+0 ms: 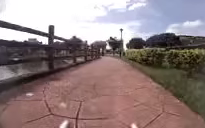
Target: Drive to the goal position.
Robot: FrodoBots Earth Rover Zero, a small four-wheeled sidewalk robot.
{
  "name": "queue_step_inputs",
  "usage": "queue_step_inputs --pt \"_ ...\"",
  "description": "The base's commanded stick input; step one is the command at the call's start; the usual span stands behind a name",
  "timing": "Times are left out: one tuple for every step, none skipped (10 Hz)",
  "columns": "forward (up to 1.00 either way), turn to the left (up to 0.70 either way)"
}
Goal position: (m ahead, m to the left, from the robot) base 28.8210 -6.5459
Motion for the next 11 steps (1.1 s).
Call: queue_step_inputs --pt "1.00 0.00" --pt "1.00 0.00" --pt "1.00 -0.02" --pt "1.00 0.00" --pt "1.00 0.00" --pt "1.00 0.00" --pt "1.00 0.00" --pt "1.00 0.00" --pt "1.00 0.00" --pt "1.00 0.00" --pt "1.00 0.00"
